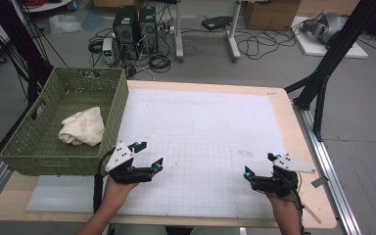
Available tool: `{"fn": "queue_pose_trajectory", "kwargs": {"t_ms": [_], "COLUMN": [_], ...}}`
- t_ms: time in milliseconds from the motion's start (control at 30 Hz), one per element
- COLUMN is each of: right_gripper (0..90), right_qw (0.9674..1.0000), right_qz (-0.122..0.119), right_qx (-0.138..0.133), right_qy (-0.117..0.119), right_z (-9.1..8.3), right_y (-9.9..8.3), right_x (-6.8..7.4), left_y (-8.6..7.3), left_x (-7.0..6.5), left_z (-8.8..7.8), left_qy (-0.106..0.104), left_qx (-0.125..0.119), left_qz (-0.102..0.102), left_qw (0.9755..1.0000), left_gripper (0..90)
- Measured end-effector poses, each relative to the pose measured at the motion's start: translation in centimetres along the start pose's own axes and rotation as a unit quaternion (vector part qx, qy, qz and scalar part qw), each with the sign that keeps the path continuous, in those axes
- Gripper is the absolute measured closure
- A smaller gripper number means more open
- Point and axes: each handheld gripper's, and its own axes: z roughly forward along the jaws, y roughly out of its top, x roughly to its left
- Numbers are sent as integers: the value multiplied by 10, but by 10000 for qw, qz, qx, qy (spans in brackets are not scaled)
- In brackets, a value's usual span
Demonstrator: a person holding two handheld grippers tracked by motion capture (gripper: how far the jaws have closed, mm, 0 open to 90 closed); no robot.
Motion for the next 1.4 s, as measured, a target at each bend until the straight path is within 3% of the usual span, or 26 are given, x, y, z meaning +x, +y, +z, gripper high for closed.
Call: {"fn": "queue_pose_trajectory", "kwargs": {"t_ms": [1400], "right_gripper": [41], "right_qw": [10000], "right_qz": [-35], "right_qx": [-14], "right_qy": [-18], "right_z": [-4], "right_y": [0], "right_x": [1], "left_y": [1], "left_x": [-2], "left_z": [1], "left_qy": [-10], "left_qx": [-23], "left_qz": [56], "left_qw": [10000], "left_gripper": [180]}}
